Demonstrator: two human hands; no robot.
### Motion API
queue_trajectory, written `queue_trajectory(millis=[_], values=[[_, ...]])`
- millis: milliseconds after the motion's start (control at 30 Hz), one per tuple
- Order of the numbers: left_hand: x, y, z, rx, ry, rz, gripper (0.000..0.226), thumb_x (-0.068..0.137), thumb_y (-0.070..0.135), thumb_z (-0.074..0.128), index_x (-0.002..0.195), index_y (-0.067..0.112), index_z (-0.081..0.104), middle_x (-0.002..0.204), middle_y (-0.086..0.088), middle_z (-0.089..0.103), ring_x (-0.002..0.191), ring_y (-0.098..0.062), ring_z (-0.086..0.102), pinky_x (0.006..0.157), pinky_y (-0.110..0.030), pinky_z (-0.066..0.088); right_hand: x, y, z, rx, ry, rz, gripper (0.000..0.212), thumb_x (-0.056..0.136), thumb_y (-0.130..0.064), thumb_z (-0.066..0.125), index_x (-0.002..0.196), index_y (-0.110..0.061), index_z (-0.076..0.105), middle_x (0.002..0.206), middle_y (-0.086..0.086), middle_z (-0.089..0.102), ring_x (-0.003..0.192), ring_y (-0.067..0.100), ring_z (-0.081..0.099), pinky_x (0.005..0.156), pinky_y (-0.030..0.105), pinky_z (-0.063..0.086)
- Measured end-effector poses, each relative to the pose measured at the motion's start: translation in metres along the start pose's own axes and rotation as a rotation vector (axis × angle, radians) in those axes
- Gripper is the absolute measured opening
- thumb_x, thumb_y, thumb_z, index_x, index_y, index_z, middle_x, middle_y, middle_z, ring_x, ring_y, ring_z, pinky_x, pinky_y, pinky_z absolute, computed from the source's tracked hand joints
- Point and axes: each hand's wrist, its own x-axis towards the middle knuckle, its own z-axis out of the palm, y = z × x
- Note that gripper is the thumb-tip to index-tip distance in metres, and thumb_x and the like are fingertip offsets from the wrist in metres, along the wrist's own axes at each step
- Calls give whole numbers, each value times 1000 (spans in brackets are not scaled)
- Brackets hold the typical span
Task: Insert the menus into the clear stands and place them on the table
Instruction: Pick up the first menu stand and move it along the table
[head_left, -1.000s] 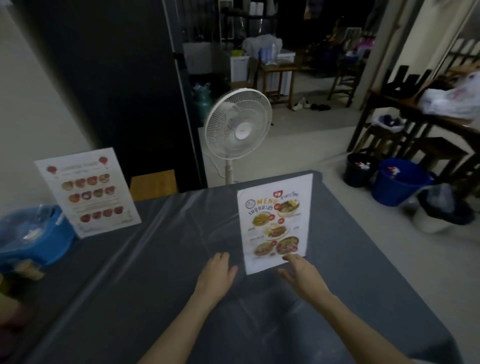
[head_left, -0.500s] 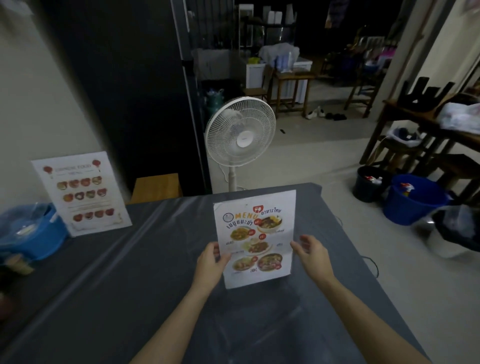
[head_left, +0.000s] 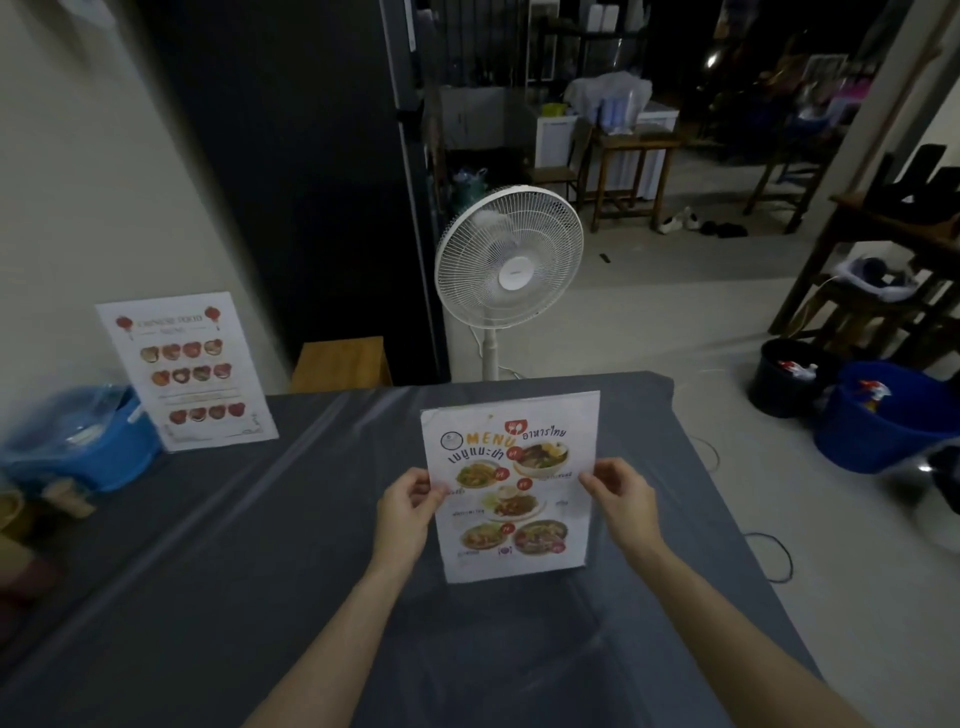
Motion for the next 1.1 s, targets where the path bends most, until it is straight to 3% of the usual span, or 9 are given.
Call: queue_trajectory(millis=[167,233,467,567,767,867,1000,1100], values=[[9,-6,-6,40,-50,32,5,89,11,65,88,6,66,88,-3,73,81,-16,70,71,-29,58,5,4,5,5,39,27,7,85,-13,65,81,-11,61,81,1,67,76,16,64,65,27,52],[11,-6,-7,49,-68,49,4,88,11,65,88,7,67,87,-1,74,78,-9,69,68,-24,57,5,4,6,1,52,32,8,85,-14,66,79,-12,61,81,2,67,77,16,65,67,31,54],[39,8,-7,61,-131,127,7,88,10,66,90,5,69,87,-1,73,76,-3,69,63,-13,54,16,-11,3,31,108,35,7,85,-12,66,81,-9,61,81,1,66,74,13,64,58,20,47],[62,30,5,75,-168,173,7,88,11,65,90,5,69,88,-2,73,76,1,67,63,-11,53,38,-24,-10,16,150,36,8,85,-15,66,83,-9,61,84,4,67,76,16,64,63,26,50],[120,75,54,79,-180,210,7,88,11,65,91,6,68,89,-8,72,81,-15,67,71,-28,55,112,-47,-53,-22,204,-17,12,83,-12,68,88,-2,63,88,11,69,80,25,64,71,36,51],[150,91,84,75,-186,206,11,87,11,66,92,2,68,86,-5,70,83,-19,66,78,-38,55,157,-48,-73,-18,210,-23,10,82,-12,69,85,-7,62,87,13,68,80,29,63,73,42,52],[190,105,123,88,-182,201,2,87,11,66,86,9,66,81,1,68,87,-25,68,80,-41,56,212,-37,-92,-8,219,-3,11,81,-14,70,85,-7,63,89,16,69,86,36,66,81,52,55],[218,110,152,101,-183,188,2,87,10,66,85,11,65,78,4,66,82,-22,65,75,-35,55,247,-24,-101,9,222,14,11,81,-13,70,85,-7,62,86,13,68,81,29,64,81,52,55]])
